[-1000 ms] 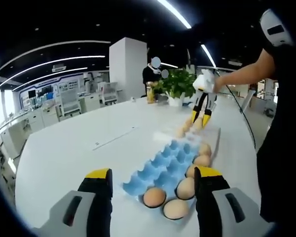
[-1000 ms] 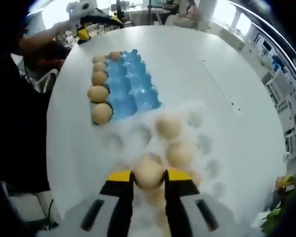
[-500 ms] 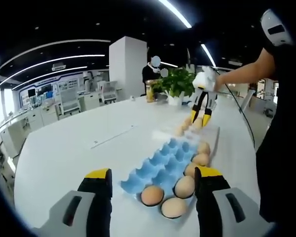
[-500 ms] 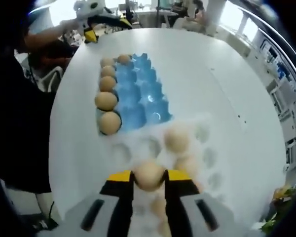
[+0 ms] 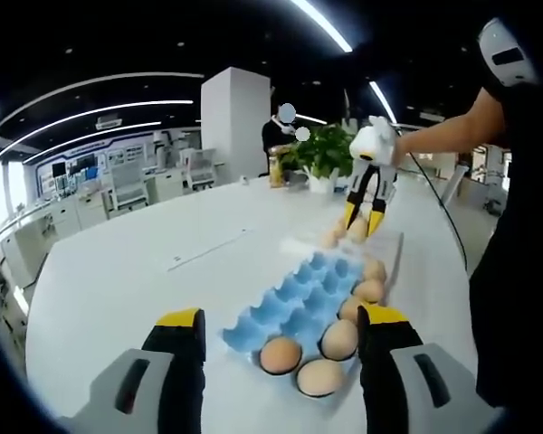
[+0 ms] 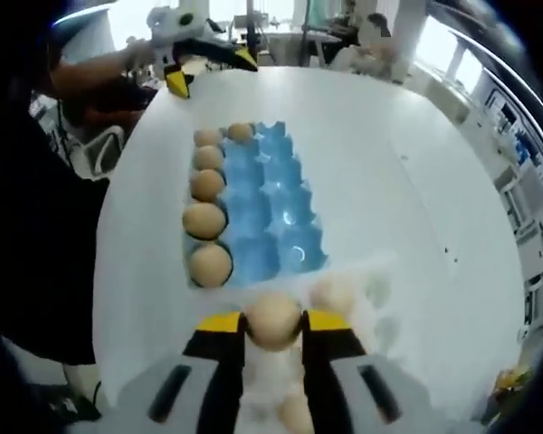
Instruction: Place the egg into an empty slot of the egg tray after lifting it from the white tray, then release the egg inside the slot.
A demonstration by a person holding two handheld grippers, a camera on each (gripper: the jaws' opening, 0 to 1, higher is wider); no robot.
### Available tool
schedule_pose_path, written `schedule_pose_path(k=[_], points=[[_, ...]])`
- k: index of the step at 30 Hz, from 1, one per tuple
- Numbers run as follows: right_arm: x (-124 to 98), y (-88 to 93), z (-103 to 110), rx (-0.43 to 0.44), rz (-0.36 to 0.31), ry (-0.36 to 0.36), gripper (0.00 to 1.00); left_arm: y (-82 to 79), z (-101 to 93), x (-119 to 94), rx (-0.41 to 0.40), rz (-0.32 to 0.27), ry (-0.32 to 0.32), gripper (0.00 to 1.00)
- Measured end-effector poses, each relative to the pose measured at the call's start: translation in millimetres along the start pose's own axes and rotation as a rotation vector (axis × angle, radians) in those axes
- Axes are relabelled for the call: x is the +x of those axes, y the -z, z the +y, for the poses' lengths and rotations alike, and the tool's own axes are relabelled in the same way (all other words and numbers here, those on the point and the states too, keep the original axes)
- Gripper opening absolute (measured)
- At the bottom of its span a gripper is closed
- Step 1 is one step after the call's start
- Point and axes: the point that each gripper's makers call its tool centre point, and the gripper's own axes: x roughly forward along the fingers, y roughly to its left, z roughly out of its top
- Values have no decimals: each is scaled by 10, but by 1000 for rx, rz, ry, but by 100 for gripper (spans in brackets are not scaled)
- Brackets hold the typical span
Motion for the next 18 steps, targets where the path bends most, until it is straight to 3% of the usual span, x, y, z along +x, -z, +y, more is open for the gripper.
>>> schedule_pose_path(k=[10, 18], points=[[24, -127, -1, -16, -22, 1, 24, 5, 23, 9, 9, -5, -8, 76], [22, -167, -21, -11, -30, 2, 24, 18, 24, 34, -22, -1, -11, 96]])
